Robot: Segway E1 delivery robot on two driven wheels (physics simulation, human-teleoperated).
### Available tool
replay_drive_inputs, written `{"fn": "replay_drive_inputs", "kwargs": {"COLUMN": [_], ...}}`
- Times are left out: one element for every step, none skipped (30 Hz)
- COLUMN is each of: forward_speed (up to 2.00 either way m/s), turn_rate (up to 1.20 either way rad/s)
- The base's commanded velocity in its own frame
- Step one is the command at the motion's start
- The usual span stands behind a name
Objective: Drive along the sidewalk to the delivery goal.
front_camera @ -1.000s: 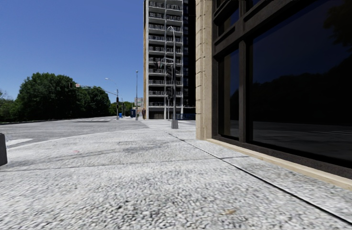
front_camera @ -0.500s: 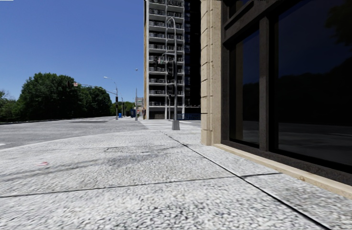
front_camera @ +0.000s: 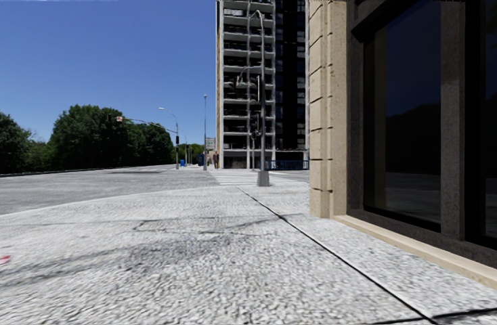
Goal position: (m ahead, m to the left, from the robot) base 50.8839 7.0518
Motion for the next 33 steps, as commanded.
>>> {"fn": "replay_drive_inputs", "kwargs": {"forward_speed": [2.00, 2.00, 2.00, 2.00, 2.00, 2.00, 2.00, 2.00, 2.00, 2.00, 2.00, 2.00, 2.00, 2.00, 2.00, 2.00, 2.00, 2.00, 2.00, 2.00, 2.00, 2.00, 2.00, 2.00, 2.00, 2.00, 2.00, 2.00, 2.00, 2.00, 2.00, 2.00, 2.00], "turn_rate": [0.13, 0.11, 0.00, 0.00, 0.00, 0.00, 0.00, 0.00, 0.00, 0.00, 0.00, 0.00, 0.00, 0.00, 0.00, 0.00, 0.00, 0.00, 0.00, 0.00, 0.00, 0.00, 0.00, 0.00, 0.00, 0.00, 0.00, 0.00, 0.00, 0.00, 0.00, 0.00, 0.00]}}
